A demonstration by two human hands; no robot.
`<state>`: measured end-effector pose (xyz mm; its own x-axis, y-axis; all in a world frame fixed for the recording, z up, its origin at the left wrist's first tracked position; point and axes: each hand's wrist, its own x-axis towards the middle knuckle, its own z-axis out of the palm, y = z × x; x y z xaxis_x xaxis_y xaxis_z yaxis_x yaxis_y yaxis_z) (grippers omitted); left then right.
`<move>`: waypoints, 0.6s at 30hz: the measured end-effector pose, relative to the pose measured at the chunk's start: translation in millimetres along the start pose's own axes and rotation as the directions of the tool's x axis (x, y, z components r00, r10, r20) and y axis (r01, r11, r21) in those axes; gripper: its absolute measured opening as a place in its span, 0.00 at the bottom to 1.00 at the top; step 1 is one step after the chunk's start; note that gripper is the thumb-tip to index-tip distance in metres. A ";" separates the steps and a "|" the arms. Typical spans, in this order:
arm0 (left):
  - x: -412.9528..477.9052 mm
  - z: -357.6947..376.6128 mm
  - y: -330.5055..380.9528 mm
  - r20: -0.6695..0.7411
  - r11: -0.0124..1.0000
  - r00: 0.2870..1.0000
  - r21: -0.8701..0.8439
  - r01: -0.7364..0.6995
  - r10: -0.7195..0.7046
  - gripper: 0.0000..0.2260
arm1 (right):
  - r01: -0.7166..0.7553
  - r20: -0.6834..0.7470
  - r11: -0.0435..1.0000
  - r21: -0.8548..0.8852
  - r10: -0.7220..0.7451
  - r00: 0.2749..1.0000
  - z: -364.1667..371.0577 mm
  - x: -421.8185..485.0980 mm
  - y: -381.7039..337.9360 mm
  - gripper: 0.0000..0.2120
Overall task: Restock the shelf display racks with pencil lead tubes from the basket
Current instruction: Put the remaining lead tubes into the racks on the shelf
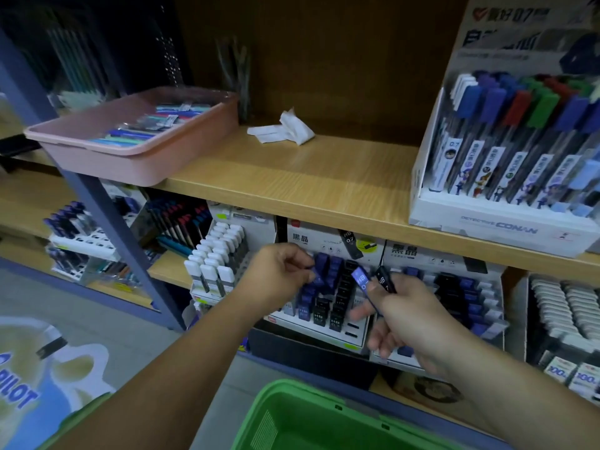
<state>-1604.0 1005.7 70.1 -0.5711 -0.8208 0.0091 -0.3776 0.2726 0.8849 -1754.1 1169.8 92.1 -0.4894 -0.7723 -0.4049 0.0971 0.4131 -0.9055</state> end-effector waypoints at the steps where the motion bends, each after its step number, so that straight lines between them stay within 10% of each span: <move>1: 1.2 3.6 -2.0 0.029 0.997 0.999 0.074 -0.037 0.035 0.07 | -0.003 0.011 1.000 -0.005 0.003 1.000 -1.4 0.0 1.9 0.25; 18: 19.2 26.1 -13.7 0.280 0.811 0.904 0.410 -0.418 0.324 0.11 | -0.060 0.126 0.995 0.078 0.050 0.991 -13.1 -0.2 5.8 0.22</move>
<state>-1628.8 999.3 46.0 -0.8424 -0.5130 0.1650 -0.3663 0.7697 0.5228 -1764.8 1178.7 88.5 -0.3708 -0.8053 -0.4627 0.1940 0.4201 -0.8865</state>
